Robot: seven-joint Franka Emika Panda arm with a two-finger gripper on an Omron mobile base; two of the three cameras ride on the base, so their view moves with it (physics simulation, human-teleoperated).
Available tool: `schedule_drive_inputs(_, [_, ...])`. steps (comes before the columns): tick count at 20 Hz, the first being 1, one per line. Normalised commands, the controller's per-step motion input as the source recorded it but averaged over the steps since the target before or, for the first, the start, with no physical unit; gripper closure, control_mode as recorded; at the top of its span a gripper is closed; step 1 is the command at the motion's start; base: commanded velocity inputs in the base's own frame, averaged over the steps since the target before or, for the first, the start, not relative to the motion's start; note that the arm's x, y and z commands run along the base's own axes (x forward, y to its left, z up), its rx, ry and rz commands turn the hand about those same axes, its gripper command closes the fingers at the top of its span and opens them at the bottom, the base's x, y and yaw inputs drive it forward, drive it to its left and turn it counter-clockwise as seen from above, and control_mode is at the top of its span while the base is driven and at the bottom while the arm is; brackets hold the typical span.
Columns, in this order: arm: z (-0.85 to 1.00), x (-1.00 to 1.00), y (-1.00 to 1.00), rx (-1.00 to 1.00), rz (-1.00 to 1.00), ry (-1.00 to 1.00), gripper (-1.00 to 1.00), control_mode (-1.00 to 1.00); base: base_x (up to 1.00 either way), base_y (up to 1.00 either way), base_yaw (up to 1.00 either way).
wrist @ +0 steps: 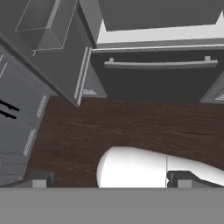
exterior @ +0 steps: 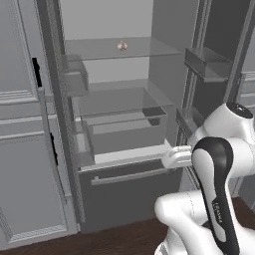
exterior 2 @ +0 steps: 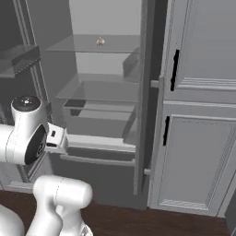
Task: Place one garlic and one steak in each tupperware on the nearby counter, to pack two identical lunches.
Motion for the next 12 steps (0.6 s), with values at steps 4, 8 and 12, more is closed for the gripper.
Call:
schedule_drive_inputs(4, [0.0,0.0,0.0,0.0,0.0,0.0,-1.0,1.0,0.99,-0.12,-0.19])
schedule_drive_inputs(8, [0.0,0.0,0.0,0.0,0.0,0.0,-1.0,1.0,0.82,-0.09,-0.16])
schedule_drive_inputs(12, [0.0,0.18,0.0,0.0,0.0,0.0,-1.0,-1.0,0.32,0.0,-0.06])
